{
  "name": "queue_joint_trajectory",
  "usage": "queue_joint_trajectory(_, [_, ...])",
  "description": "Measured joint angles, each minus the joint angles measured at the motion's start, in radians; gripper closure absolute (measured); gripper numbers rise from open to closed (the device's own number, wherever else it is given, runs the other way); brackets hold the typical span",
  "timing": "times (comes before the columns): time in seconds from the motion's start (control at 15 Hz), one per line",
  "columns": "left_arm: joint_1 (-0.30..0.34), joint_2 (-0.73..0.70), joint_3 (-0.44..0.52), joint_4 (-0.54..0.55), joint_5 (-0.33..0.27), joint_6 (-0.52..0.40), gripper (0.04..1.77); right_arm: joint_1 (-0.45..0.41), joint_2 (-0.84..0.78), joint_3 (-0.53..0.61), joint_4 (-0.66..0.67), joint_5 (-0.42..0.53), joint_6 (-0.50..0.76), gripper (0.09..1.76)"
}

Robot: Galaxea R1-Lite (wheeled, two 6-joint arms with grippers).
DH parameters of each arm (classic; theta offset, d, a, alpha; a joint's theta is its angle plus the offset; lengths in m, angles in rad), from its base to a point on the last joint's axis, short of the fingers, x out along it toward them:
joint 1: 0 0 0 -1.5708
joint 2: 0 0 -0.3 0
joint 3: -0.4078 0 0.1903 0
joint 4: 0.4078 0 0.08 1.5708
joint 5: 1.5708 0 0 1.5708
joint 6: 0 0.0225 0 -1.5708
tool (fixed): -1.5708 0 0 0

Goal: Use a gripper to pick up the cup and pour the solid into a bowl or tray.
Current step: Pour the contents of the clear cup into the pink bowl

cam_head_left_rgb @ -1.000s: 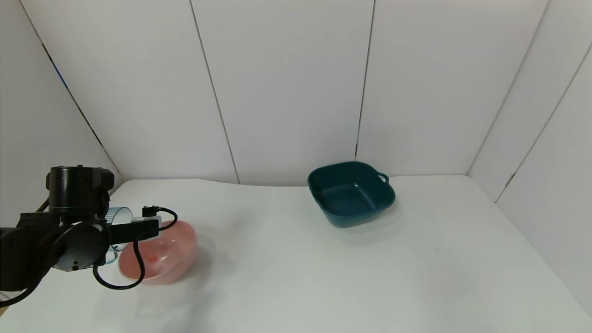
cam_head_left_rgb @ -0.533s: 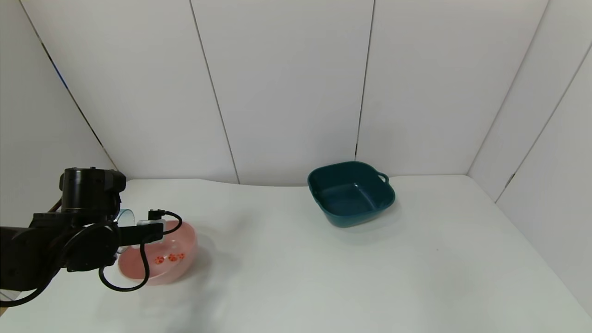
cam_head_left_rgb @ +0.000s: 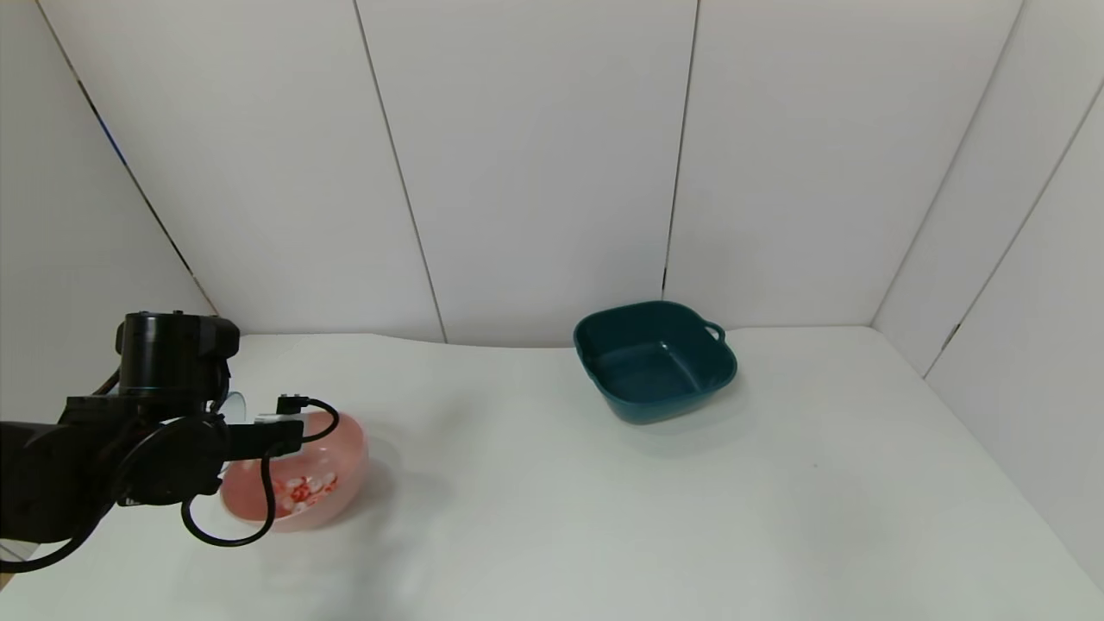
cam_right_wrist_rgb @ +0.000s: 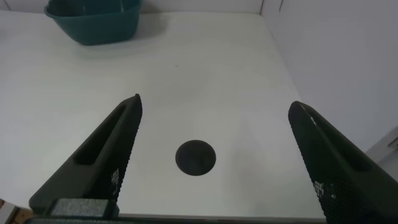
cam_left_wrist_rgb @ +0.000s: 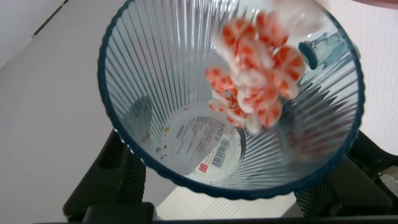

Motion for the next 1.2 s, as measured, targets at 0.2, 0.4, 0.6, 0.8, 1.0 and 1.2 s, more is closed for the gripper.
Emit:
queue_joint_trajectory(0.2, [-0.017,0.003,-0.001,-0.001,0.032,0.009,0.52,0.0,0.0,0.0,0.0,0.0,0.0,0.14])
queue_joint_trajectory(0.4, [-0.041,0.008,-0.003,-0.001,0.073,0.016,0.52,0.0,0.0,0.0,0.0,0.0,0.0,0.14])
queue_joint_trajectory(0.6, [-0.058,0.014,-0.004,-0.002,0.093,0.018,0.52,0.0,0.0,0.0,-0.001,0.0,0.0,0.14])
queue_joint_trajectory(0.8, [-0.062,0.016,-0.007,-0.003,0.103,0.023,0.52,0.0,0.0,0.0,-0.001,0.0,0.0,0.14])
queue_joint_trajectory(1.0, [-0.063,0.013,-0.009,-0.003,0.106,0.023,0.52,0.0,0.0,0.0,-0.001,0.0,0.0,0.14])
queue_joint_trajectory(1.2, [-0.063,0.01,-0.008,-0.005,0.106,0.023,0.52,0.0,0.0,0.0,-0.001,0.0,0.0,0.14])
